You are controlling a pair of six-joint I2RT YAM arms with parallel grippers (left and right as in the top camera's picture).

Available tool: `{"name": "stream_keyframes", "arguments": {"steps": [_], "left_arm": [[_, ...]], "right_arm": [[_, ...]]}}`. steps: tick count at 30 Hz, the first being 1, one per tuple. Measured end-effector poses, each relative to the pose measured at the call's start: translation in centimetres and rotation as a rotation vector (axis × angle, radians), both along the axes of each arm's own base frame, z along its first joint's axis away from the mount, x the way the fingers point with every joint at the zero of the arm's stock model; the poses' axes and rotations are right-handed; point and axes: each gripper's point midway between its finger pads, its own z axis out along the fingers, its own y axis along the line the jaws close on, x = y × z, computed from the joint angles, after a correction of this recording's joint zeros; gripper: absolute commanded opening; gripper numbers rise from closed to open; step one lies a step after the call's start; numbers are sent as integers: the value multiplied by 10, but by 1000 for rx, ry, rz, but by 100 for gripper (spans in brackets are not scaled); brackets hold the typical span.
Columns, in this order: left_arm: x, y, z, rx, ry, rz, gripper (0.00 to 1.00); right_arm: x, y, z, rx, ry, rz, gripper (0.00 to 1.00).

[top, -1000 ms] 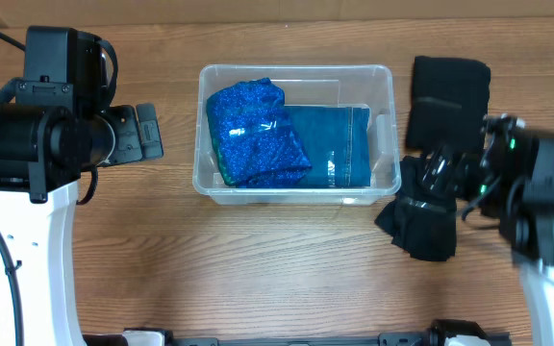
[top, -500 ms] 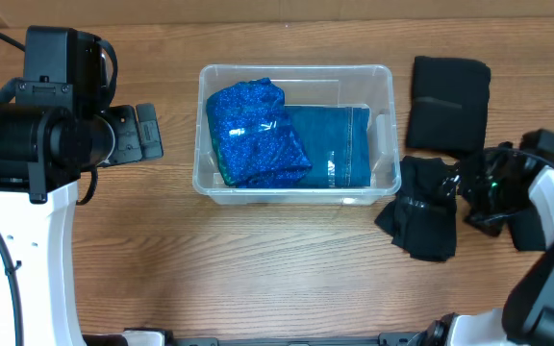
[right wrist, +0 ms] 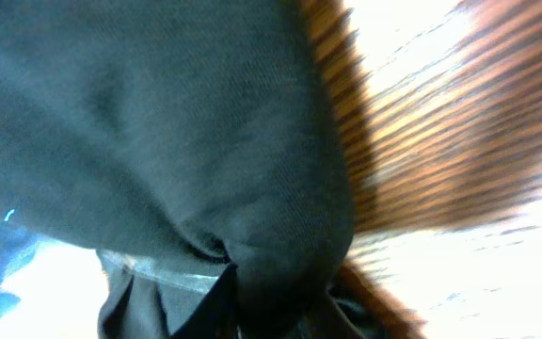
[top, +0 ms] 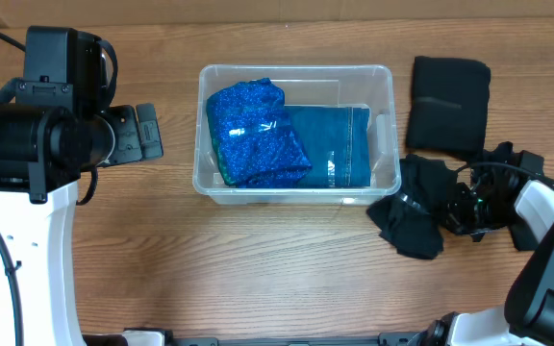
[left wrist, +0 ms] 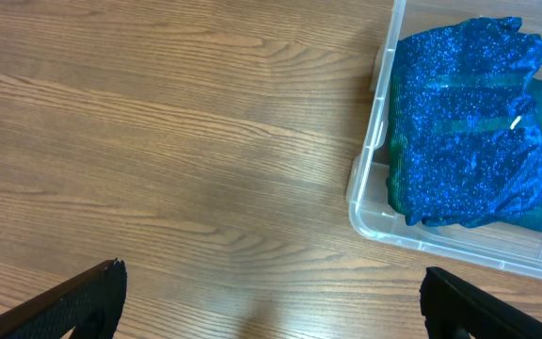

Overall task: Pack container
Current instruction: 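Reach the right gripper to the front black cloth and grasp it, then place the black cloth with the right gripper into the bin's right side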

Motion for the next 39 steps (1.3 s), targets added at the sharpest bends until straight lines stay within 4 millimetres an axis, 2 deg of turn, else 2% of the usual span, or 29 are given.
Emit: {"name": "stream_keyframes", "arguments": {"steps": [3, 5, 9, 12, 15, 17, 19, 21, 22, 23, 26, 27, 28, 29, 30, 32, 34, 36, 37, 38, 39], "left_arm": [[0, 0, 0, 0, 0, 0, 100], [0, 0, 0, 0, 0, 0, 100], [0, 0, 0, 0, 0, 0, 100], [0, 0, 0, 0, 0, 0, 100], [0, 0, 0, 0, 0, 0, 100], [0, 0, 0, 0, 0, 0, 100], [0, 0, 0, 0, 0, 0, 100], [0, 0, 0, 0, 1, 0, 100], [0, 0, 0, 0, 0, 0, 100], [0, 0, 0, 0, 0, 0, 100], [0, 0, 0, 0, 0, 0, 100], [0, 0, 0, 0, 1, 0, 100], [0, 0, 0, 0, 1, 0, 100], [0, 0, 0, 0, 1, 0, 100], [0, 0, 0, 0, 1, 0, 100], [0, 0, 0, 0, 1, 0, 100], [0, 0, 0, 0, 1, 0, 100], [0, 0, 0, 0, 1, 0, 100], [0, 0, 0, 0, 1, 0, 100], [0, 0, 0, 0, 1, 0, 100], [0, 0, 0, 0, 1, 0, 100]], "right_arm": [[-2, 7, 28, 12, -53, -2, 4], [-1, 7, 56, -10, -119, -2, 4], [5, 6, 133, -99, -325, 4, 4], [7, 15, 195, -132, -535, 26, 4], [14, 38, 243, -110, -770, 108, 4], [20, 60, 264, -65, -879, 187, 4], [28, 92, 280, 3, -968, 297, 4], [40, 122, 287, 56, -1017, 386, 4], [44, 123, 286, 62, -1006, 366, 4], [53, 146, 275, 106, -976, 415, 4], [82, 170, 238, 121, -855, 397, 4], [89, 176, 221, 122, -800, 386, 14], [100, 182, 200, 121, -746, 376, 45], [108, 184, 176, 116, -680, 363, 60], [114, 184, 157, 110, -631, 351, 62], [121, 180, 136, 87, -588, 337, 63], [122, 169, 134, 65, -579, 318, 66], [116, 150, 144, 36, -563, 295, 71], [115, 139, 154, 13, -570, 281, 76], [109, 118, 183, -42, -602, 250, 83], [106, 108, 200, -70, -634, 232, 87]]}}
